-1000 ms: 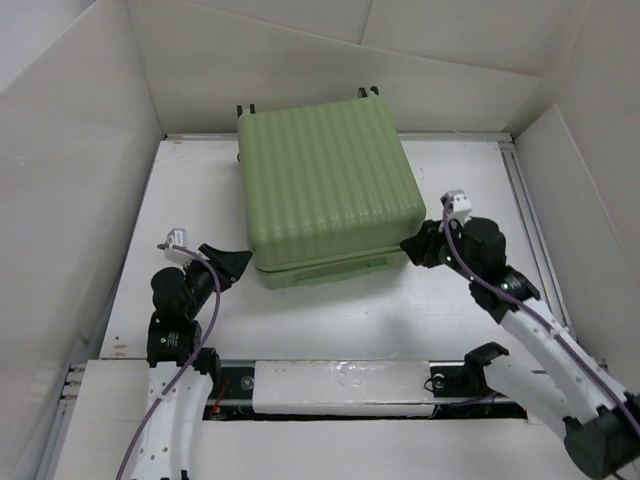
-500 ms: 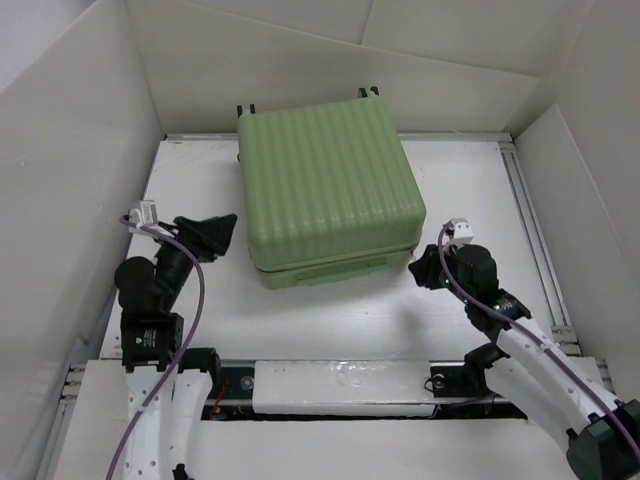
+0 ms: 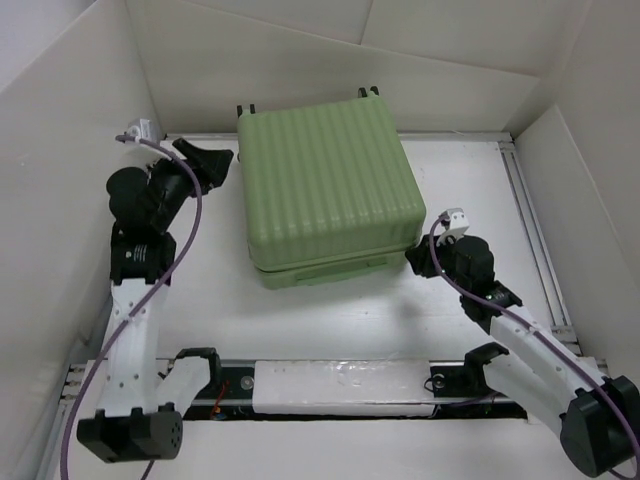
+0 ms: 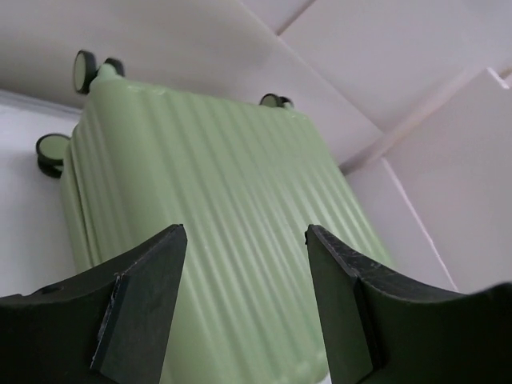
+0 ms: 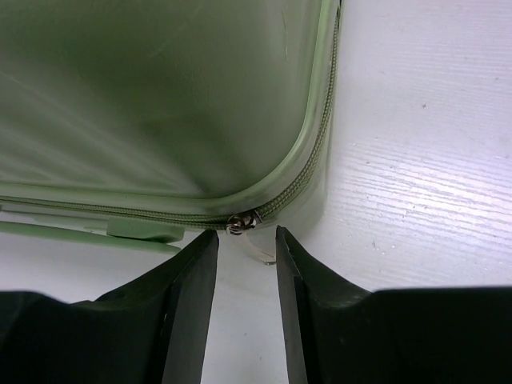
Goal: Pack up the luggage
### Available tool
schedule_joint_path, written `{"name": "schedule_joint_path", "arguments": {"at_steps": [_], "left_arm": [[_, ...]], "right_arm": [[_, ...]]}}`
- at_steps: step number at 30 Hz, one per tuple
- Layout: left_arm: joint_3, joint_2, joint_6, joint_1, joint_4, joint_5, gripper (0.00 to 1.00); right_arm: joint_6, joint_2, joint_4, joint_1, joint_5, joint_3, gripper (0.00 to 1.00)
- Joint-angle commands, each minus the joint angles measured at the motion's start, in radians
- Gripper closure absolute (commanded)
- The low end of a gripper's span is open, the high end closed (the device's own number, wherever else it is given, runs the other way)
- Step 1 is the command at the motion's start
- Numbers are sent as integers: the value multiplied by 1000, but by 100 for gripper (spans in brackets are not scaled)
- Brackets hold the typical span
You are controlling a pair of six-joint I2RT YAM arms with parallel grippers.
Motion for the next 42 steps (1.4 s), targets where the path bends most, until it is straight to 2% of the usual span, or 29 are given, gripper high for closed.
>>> {"name": "schedule_joint_path", "arguments": {"at_steps": [1,3,4,5,6,7,8,9,12,16,17,18,20,22,23,24,27,29,30,31,32,33,34,35,37,38,39,40,42], "left_arm": [[104,92,36,-2,-5,-48,42],[208,192,64,-2,-93,-48,42],[217,223,64,-26,-79,-77,40],[258,285,102,-142,-122,-167,40],[301,309,125,-220,-170,-360,40],[341,327,143,-306,-148,-440,38],[443,387,139,-424,-246,-577,40],[444,387,116,-445,-247,-579,40],[236,150,47,-445,-33,-470,44],[-56,-42,30,-445,1,-343,56],[-221,-89,6,-445,36,-342,58],[-300,-199,-3,-445,62,-318,60],[-419,-284,-16,-445,104,-281,60],[-447,-303,18,-445,72,-307,57],[-435,-263,18,-445,72,-300,57],[-353,-214,18,-445,67,-287,55],[-196,-49,27,-445,38,-374,52],[-9,107,39,-459,8,-375,52],[65,170,85,-519,-18,-548,52],[239,238,125,-613,-113,-706,50],[330,313,162,-715,-165,-856,49],[414,437,177,-902,-227,-999,49],[470,461,165,-964,-268,-1183,51],[455,450,165,-1010,-237,-1185,52],[321,317,142,-1104,-110,-1133,52],[158,264,80,-1124,-18,-1111,55],[74,211,53,-1140,21,-1091,57],[-6,133,23,-1173,38,-1091,59],[-208,85,-118,-1207,9,-1140,62]], "right_arm": [[-29,8,91,-7,-15,35,59],[-29,8,91,-7,-4,35,59],[-29,8,91,-7,-4,35,59],[-29,8,100,-7,-4,35,59],[-29,8,100,-16,-4,35,59],[-29,8,109,-16,-4,35,59],[-29,17,120,-16,-20,35,59],[-29,31,120,-16,-20,35,59],[-29,31,120,-16,-50,22,59],[-29,21,129,-27,-60,22,58],[-29,21,129,-27,-73,22,58],[-29,21,141,-27,-73,13,58],[-29,11,155,-27,-73,2,60],[-29,11,155,-27,-60,-7,62],[-29,11,155,-27,-51,-7,62],[-29,2,166,-27,-50,-17,62],[-20,2,175,-27,-52,-40,62],[-20,2,175,-27,-52,-41,62],[-20,2,175,-27,-52,-41,62],[-20,2,175,-27,-61,-41,60],[-20,2,175,-27,-73,-41,60],[-20,11,175,-27,-73,-41,60],[-20,11,175,-36,-84,-41,60],[-20,11,175,-36,-84,-41,60],[-20,11,175,-36,-93,-41,60],[-20,11,175,-36,-93,-41,60],[-20,11,175,-36,-93,-41,60],[-20,2,175,-36,-93,-41,60],[-20,-8,175,-36,-93,-41,62]]}}
